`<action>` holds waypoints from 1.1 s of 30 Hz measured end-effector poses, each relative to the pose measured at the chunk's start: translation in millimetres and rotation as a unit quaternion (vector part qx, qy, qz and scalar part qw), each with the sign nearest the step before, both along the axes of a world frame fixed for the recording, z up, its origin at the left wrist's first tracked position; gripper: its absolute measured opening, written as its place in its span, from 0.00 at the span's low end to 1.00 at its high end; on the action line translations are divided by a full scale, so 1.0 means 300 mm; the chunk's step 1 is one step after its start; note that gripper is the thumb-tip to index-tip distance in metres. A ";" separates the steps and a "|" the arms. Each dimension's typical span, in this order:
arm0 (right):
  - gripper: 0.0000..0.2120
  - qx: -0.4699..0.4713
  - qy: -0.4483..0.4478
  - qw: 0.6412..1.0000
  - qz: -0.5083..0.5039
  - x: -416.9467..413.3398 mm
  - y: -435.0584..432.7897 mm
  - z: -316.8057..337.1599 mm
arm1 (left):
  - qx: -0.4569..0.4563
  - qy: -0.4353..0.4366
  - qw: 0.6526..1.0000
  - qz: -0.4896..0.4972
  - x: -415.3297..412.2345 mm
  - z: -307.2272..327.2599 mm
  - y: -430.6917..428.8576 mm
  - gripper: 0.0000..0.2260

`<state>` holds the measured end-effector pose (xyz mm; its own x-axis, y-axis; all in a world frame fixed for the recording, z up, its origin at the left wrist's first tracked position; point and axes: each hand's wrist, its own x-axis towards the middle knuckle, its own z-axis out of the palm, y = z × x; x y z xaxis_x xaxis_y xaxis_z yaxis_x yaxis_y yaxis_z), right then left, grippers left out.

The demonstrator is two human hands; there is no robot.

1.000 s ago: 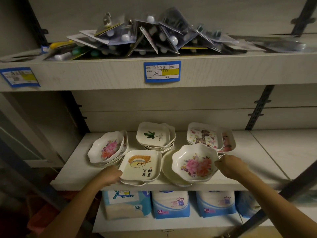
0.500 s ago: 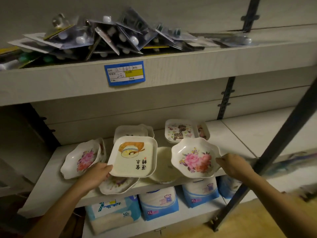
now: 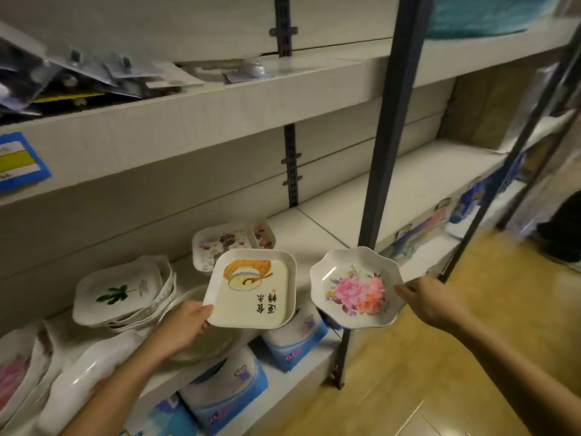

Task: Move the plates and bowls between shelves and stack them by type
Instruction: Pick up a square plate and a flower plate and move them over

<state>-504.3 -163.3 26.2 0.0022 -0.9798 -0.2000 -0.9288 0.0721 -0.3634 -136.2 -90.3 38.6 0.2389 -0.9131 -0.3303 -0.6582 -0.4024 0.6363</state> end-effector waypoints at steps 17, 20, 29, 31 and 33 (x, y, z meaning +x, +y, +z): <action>0.22 -0.001 0.016 1.000 -0.011 -0.746 -0.231 0.024 | 0.003 0.013 1.000 0.000 -0.771 -0.040 -0.252 0.15; 0.22 0.006 0.007 1.000 -0.016 -0.855 -0.290 0.019 | -0.002 0.018 1.000 0.003 -0.881 -0.045 -0.307 0.15; 0.23 0.021 -0.027 0.999 -0.027 -1.061 -0.564 -0.001 | -0.034 0.008 0.999 0.017 -1.123 -0.033 -0.527 0.15; 0.23 0.018 -0.035 0.999 -0.017 -1.091 -0.650 -0.005 | -0.036 0.024 0.998 0.035 -1.161 -0.036 -0.587 0.15; 0.22 0.020 -0.041 0.999 0.000 -1.115 -0.746 -0.004 | -0.039 0.023 0.998 0.050 -1.195 -0.045 -0.653 0.14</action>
<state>-838.7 -387.0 24.9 0.0212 -0.9709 -0.2384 -0.8959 0.0874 -0.4355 -494.7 -286.2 25.0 0.3162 -0.9092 -0.2711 -0.5868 -0.4119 0.6971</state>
